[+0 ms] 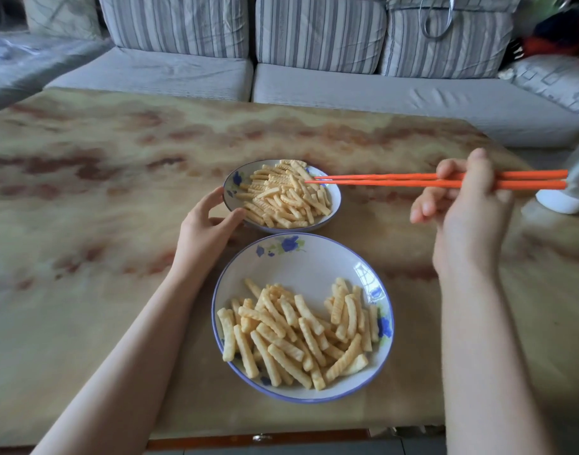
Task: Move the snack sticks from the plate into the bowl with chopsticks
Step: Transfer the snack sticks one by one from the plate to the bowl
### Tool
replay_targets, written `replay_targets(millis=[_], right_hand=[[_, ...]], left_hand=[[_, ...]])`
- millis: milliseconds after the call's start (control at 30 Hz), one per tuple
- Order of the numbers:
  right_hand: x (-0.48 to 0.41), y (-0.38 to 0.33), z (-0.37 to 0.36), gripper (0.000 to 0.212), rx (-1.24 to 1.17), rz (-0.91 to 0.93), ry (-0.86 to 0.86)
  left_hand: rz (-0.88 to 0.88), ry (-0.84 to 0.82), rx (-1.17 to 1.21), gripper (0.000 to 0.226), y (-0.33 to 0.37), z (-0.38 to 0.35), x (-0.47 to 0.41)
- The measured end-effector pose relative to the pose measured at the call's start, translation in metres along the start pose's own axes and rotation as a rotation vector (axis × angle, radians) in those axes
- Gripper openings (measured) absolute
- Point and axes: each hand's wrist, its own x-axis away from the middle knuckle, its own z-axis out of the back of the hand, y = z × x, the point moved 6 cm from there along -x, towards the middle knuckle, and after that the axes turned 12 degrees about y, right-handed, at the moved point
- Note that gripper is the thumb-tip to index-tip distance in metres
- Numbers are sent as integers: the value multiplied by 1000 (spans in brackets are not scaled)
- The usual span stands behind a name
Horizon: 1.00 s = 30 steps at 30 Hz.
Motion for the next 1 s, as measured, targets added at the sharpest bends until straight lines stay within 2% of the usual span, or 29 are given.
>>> replay_targets(millis=[200,400,633,800,900,1000], right_hand=[[7,33,-18,44,88,13,3],[1,52,-23,45,155,33,-69],[0,32,-16,43,93,42,-120],[5,16,-19,49,40,-88,-379],[14,9,-18,54,161,-108,-546],[23,4,-20,48,235,-112,-629]], left_hand=[[2,0,14,46,-1,-1,-1],[5,0,11,49,-2,-1,-1],[-2,1,8,49,-1,0,-1],[-7,0,4,46,1,0,0],[-11,1,-1,44,2,0,0],[-1,-1,4,45,1,0,1]])
